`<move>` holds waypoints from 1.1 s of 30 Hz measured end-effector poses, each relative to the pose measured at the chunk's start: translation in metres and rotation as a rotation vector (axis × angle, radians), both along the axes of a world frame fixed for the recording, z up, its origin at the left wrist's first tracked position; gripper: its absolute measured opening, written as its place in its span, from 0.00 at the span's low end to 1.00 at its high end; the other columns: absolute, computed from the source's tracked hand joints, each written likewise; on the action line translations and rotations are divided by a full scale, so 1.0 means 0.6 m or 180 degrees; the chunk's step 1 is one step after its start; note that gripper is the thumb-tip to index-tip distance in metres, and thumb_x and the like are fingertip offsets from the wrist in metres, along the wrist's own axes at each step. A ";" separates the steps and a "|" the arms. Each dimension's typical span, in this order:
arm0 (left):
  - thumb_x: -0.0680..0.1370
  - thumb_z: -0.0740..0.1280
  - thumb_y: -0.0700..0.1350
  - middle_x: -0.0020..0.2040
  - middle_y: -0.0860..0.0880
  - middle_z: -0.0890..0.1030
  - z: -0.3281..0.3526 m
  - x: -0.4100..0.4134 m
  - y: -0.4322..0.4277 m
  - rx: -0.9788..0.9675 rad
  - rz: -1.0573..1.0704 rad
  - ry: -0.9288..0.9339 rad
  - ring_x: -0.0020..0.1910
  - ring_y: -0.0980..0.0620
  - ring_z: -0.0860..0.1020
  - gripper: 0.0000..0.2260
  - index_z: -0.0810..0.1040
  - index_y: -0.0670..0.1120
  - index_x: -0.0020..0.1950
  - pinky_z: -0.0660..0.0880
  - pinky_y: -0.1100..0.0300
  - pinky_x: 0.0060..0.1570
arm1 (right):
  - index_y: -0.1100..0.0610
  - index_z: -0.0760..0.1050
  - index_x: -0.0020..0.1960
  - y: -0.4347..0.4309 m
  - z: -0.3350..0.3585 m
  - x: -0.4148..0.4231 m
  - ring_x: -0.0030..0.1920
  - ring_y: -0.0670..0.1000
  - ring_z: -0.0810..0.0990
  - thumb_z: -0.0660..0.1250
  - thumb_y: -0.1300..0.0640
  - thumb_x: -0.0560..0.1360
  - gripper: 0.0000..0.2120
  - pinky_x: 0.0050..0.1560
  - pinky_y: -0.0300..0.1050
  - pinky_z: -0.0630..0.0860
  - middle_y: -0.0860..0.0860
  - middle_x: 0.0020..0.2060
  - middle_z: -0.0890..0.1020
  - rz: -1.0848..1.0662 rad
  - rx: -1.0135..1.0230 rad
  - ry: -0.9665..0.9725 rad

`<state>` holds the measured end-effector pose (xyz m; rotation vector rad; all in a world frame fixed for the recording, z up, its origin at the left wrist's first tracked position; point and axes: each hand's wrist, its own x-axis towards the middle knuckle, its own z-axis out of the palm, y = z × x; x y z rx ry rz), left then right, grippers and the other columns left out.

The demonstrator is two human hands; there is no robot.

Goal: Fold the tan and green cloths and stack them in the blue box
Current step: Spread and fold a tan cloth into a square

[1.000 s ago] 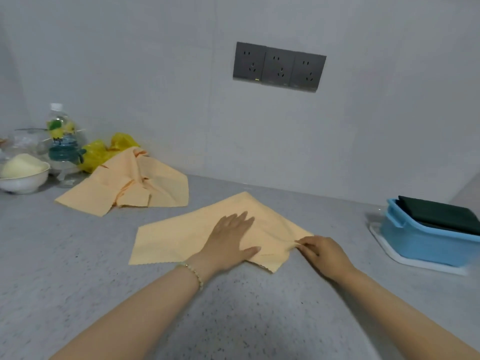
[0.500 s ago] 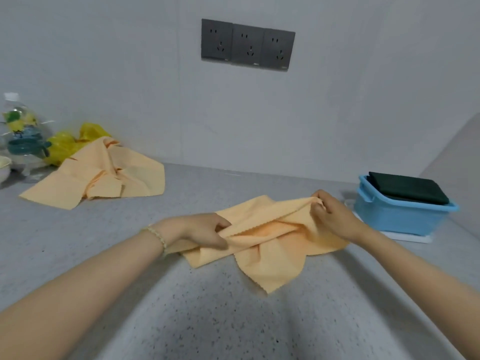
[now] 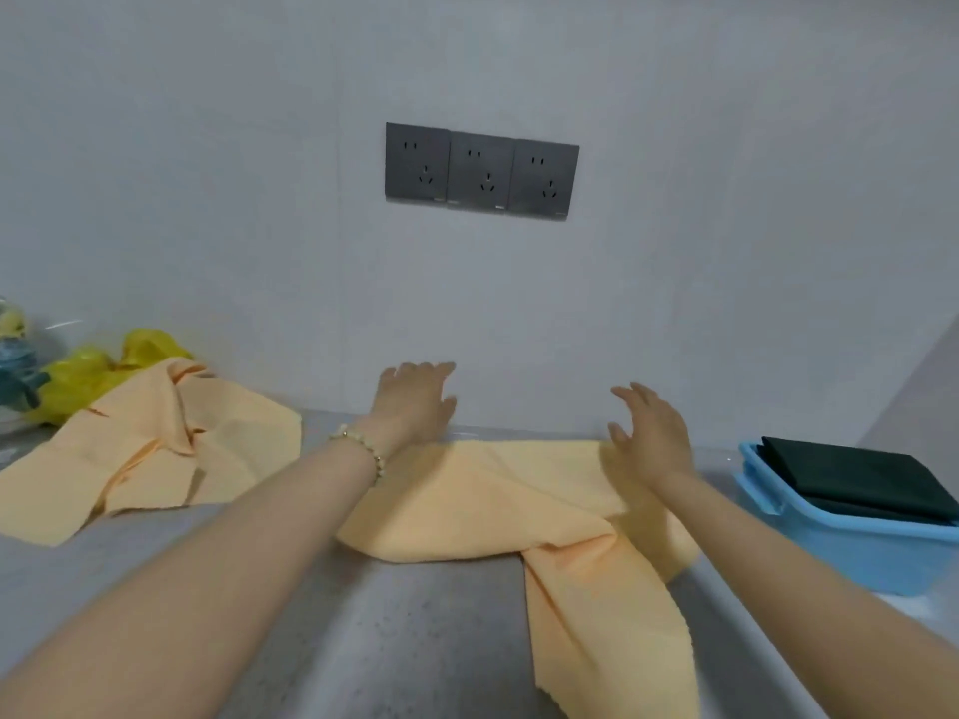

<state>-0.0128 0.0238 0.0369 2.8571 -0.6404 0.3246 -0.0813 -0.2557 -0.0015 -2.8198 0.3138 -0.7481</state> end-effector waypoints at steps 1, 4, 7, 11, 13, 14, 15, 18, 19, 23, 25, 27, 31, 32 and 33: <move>0.83 0.55 0.53 0.75 0.48 0.64 -0.023 -0.006 -0.016 -0.0158 -0.0323 0.0251 0.73 0.47 0.62 0.23 0.58 0.50 0.77 0.57 0.55 0.70 | 0.54 0.67 0.71 0.009 -0.015 0.004 0.71 0.53 0.65 0.61 0.57 0.79 0.20 0.70 0.46 0.59 0.53 0.72 0.66 0.0190 0.0179 0.0124; 0.82 0.50 0.60 0.77 0.52 0.58 -0.099 -0.024 -0.046 0.0103 -0.0939 0.1023 0.77 0.50 0.54 0.26 0.55 0.52 0.78 0.48 0.53 0.74 | 0.53 0.67 0.71 0.033 -0.058 0.002 0.70 0.51 0.67 0.56 0.56 0.81 0.18 0.67 0.42 0.62 0.50 0.71 0.68 0.0574 0.0507 0.0975; 0.80 0.45 0.65 0.79 0.52 0.48 -0.169 -0.036 -0.050 0.0252 -0.0781 0.1260 0.78 0.49 0.47 0.30 0.45 0.54 0.79 0.42 0.48 0.75 | 0.55 0.59 0.75 0.043 -0.076 -0.017 0.73 0.52 0.61 0.51 0.54 0.83 0.21 0.69 0.42 0.59 0.52 0.74 0.62 0.0469 0.0849 0.1421; 0.80 0.43 0.64 0.78 0.52 0.37 -0.243 -0.060 -0.040 -0.0116 -0.0417 0.1055 0.77 0.49 0.39 0.31 0.34 0.54 0.77 0.38 0.49 0.74 | 0.56 0.58 0.75 0.042 -0.105 -0.066 0.75 0.51 0.57 0.48 0.49 0.83 0.23 0.72 0.44 0.54 0.53 0.75 0.59 0.0206 0.0798 0.0997; 0.80 0.43 0.64 0.78 0.52 0.38 -0.255 -0.063 -0.034 -0.0193 -0.0357 0.0820 0.77 0.50 0.40 0.31 0.34 0.53 0.77 0.38 0.50 0.74 | 0.53 0.64 0.73 0.035 -0.120 -0.086 0.74 0.50 0.60 0.47 0.46 0.82 0.23 0.72 0.44 0.54 0.51 0.74 0.64 0.0378 0.0888 0.0900; 0.80 0.43 0.64 0.78 0.52 0.39 -0.256 -0.063 -0.032 -0.0194 -0.0361 0.0808 0.77 0.50 0.40 0.31 0.34 0.54 0.77 0.39 0.50 0.74 | 0.52 0.67 0.71 0.031 -0.125 -0.091 0.72 0.50 0.63 0.45 0.43 0.82 0.25 0.70 0.43 0.57 0.50 0.72 0.66 0.0486 0.1115 0.1132; 0.80 0.43 0.64 0.78 0.52 0.39 -0.255 -0.063 -0.030 -0.0182 -0.0373 0.0823 0.77 0.50 0.41 0.30 0.34 0.54 0.77 0.39 0.50 0.75 | 0.51 0.68 0.70 0.026 -0.128 -0.092 0.71 0.50 0.65 0.43 0.40 0.81 0.27 0.67 0.41 0.58 0.48 0.71 0.68 0.0569 0.1376 0.1457; 0.80 0.43 0.64 0.79 0.52 0.40 -0.254 -0.065 -0.026 -0.0126 -0.0387 0.0825 0.77 0.50 0.41 0.30 0.35 0.55 0.77 0.40 0.50 0.75 | 0.47 0.65 0.71 0.011 -0.124 -0.074 0.67 0.47 0.65 0.40 0.37 0.79 0.28 0.62 0.38 0.55 0.45 0.71 0.66 0.0670 0.1745 0.1949; 0.80 0.43 0.64 0.79 0.52 0.41 -0.255 -0.066 -0.024 -0.0115 -0.0389 0.0838 0.77 0.49 0.42 0.30 0.35 0.56 0.77 0.40 0.49 0.75 | 0.47 0.65 0.71 0.009 -0.121 -0.064 0.64 0.45 0.65 0.40 0.37 0.79 0.28 0.61 0.38 0.55 0.45 0.70 0.66 0.0688 0.1794 0.2001; 0.78 0.44 0.67 0.79 0.53 0.47 -0.254 -0.070 -0.020 0.0024 -0.0527 0.0885 0.78 0.48 0.44 0.29 0.41 0.62 0.77 0.40 0.48 0.75 | 0.56 0.57 0.75 0.008 -0.116 -0.031 0.70 0.50 0.63 0.41 0.39 0.80 0.31 0.63 0.42 0.62 0.51 0.74 0.61 0.0701 0.2060 0.2071; 0.79 0.45 0.65 0.79 0.53 0.51 -0.249 -0.071 -0.020 0.0161 -0.0584 0.0754 0.77 0.47 0.48 0.26 0.46 0.64 0.76 0.44 0.49 0.75 | 0.55 0.50 0.78 0.007 -0.118 -0.014 0.76 0.49 0.52 0.42 0.41 0.81 0.29 0.74 0.46 0.51 0.49 0.77 0.52 0.0592 0.1968 0.2067; 0.80 0.41 0.63 0.78 0.53 0.55 -0.240 -0.076 -0.021 0.0372 -0.0661 0.0534 0.77 0.47 0.52 0.25 0.51 0.63 0.77 0.50 0.52 0.74 | 0.54 0.51 0.77 0.003 -0.116 -0.003 0.76 0.50 0.53 0.43 0.41 0.82 0.29 0.76 0.49 0.49 0.49 0.77 0.52 0.0524 0.2034 0.2084; 0.84 0.43 0.53 0.76 0.54 0.61 -0.219 -0.092 -0.002 0.0059 -0.0744 0.0119 0.76 0.51 0.55 0.21 0.50 0.60 0.77 0.50 0.58 0.73 | 0.52 0.50 0.77 -0.002 -0.106 0.007 0.76 0.51 0.53 0.43 0.39 0.81 0.29 0.75 0.50 0.52 0.49 0.76 0.53 0.0482 0.2224 0.2259; 0.84 0.43 0.53 0.77 0.55 0.59 -0.212 -0.094 0.012 -0.0097 -0.0711 0.0071 0.77 0.52 0.54 0.20 0.49 0.61 0.77 0.49 0.59 0.73 | 0.53 0.47 0.78 -0.004 -0.107 0.013 0.77 0.51 0.49 0.42 0.41 0.82 0.28 0.75 0.49 0.48 0.49 0.77 0.50 0.0470 0.1927 0.2275; 0.84 0.43 0.52 0.78 0.55 0.56 -0.207 -0.098 0.030 -0.0138 -0.0706 0.0020 0.77 0.52 0.52 0.20 0.48 0.61 0.77 0.47 0.59 0.73 | 0.54 0.46 0.78 -0.004 -0.109 0.019 0.77 0.50 0.46 0.41 0.43 0.82 0.27 0.74 0.48 0.45 0.49 0.77 0.48 0.0454 0.1603 0.2266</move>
